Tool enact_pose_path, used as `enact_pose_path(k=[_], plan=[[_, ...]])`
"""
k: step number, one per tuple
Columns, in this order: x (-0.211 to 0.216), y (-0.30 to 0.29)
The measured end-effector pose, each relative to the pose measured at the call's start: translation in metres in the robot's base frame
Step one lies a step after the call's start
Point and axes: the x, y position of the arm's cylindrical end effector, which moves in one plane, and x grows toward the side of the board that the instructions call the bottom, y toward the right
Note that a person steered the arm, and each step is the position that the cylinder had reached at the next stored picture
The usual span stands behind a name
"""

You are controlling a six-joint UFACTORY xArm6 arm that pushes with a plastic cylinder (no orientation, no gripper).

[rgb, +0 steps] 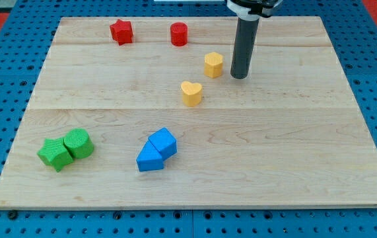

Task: Arrange the yellow blocks diagonally

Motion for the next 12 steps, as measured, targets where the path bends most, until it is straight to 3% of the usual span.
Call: enact_pose_path(k=[1, 2, 4, 5, 7, 8, 9, 10, 11, 12], plan=[[0.033, -0.004], [0.013, -0.084], [-0.054, 0.010], [-0.029, 0.011], [-0.097, 0.035], [0.015, 0.055], [0.111, -0.005], [0.098, -0.052], [0.033, -0.066], [0.003, -0.066]])
